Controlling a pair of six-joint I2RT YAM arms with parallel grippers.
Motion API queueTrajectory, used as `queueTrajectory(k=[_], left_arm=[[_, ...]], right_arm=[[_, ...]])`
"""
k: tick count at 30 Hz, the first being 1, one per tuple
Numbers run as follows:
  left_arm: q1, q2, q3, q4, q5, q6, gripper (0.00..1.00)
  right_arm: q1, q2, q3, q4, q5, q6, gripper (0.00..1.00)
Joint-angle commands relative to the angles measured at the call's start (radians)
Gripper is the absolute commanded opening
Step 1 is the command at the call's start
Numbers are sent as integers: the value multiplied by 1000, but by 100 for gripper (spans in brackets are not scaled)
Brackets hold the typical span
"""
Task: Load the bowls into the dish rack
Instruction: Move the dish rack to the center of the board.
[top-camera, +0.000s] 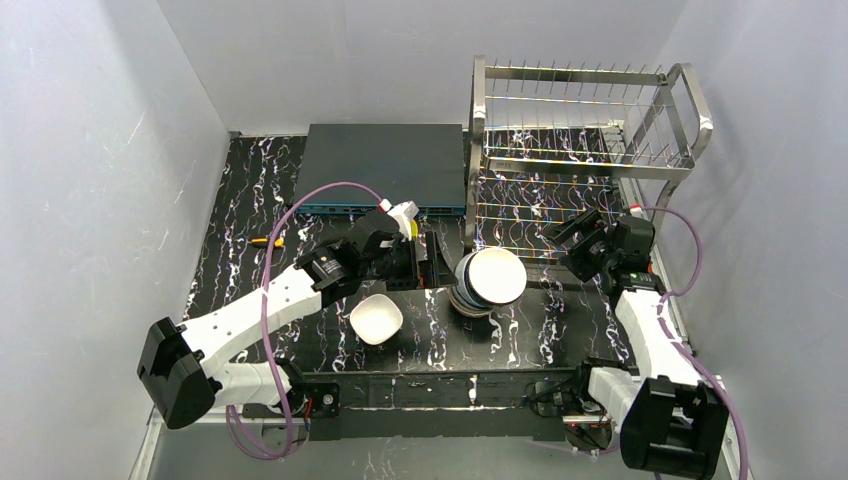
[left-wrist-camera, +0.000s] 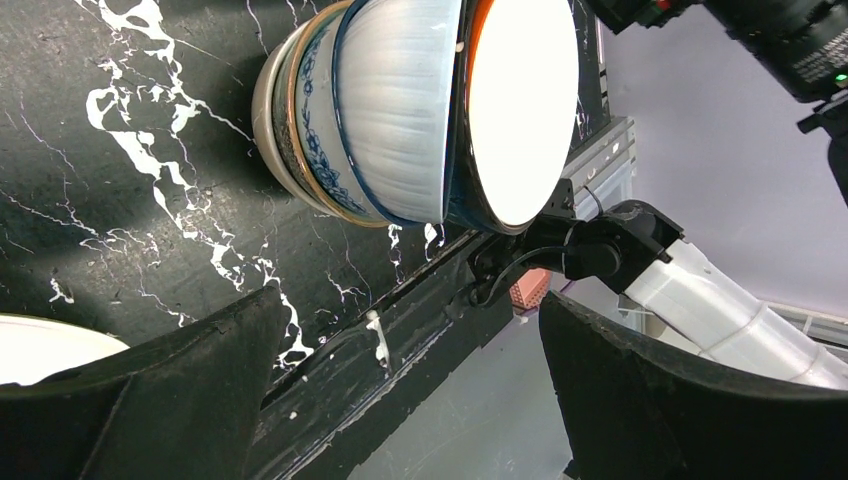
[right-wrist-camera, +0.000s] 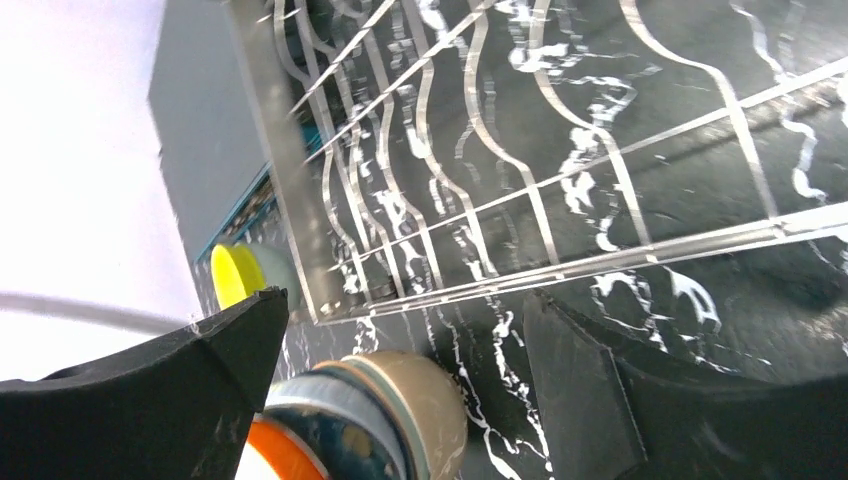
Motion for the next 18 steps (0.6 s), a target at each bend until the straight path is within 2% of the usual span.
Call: queueTrajectory(k=[1, 9, 18], left_arm=[[0, 13, 11, 11, 39, -10, 98], [0, 46, 15, 47, 76, -35, 98], [1, 60, 27, 47, 79, -36, 98]], right_arm=[[21, -73, 51, -29, -174, -158, 96], [102, -151, 14, 5, -326, -163, 94], [194, -151, 76, -220, -263, -324, 80]])
